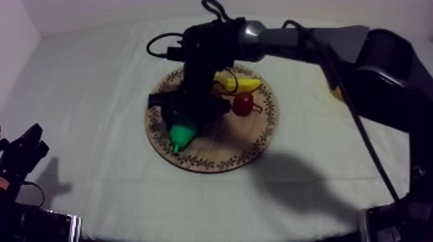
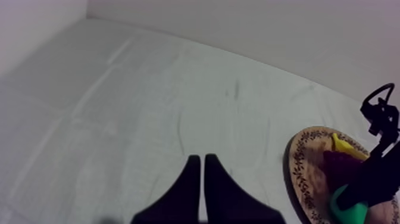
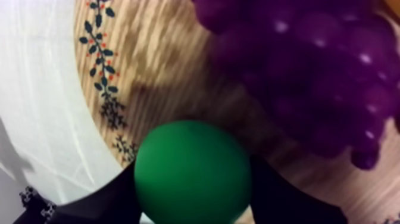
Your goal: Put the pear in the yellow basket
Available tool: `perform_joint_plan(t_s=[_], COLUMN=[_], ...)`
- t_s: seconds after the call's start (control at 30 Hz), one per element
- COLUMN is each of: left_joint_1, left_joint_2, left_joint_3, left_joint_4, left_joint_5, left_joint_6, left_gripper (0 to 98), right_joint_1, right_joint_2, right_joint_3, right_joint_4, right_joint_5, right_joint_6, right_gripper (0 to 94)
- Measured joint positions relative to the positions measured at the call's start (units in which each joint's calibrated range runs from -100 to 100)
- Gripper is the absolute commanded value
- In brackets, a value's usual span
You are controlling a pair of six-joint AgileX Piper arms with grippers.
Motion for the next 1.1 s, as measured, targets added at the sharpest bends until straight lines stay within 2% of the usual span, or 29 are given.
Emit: perform_joint_plan(t_s=[0.2, 0.5, 0.73, 1.1], left_joint_1=[0.00, 0.00, 0.00, 0.00], left_joint_2=[0.00, 0.00, 0.00, 0.00], left_joint_3=[0.00, 0.00, 0.00, 0.00], left_joint_4=[0.00, 0.00, 0.00, 0.00], left_joint_5=[0.00, 0.00, 0.00, 0.00], left_joint_6=[0.00, 0.00, 0.00, 0.00], left_gripper=[0.1, 0.1, 0.1, 0.1], right_joint_1=[2.37, 8.60, 17.26, 31.82], right_joint_2=[-7.56, -23.38, -33.90, -37.05], right_joint_3=[4.78, 8.66, 9.76, 17.84], right_joint_4=[0.64, 3.98, 7.23, 9.28], right_joint_5=[0.90, 2.66, 0.65, -7.28], right_joint_6=[2.34, 6.58, 10.34, 15.71], right_gripper=[43.3, 44.8, 45.0, 44.2])
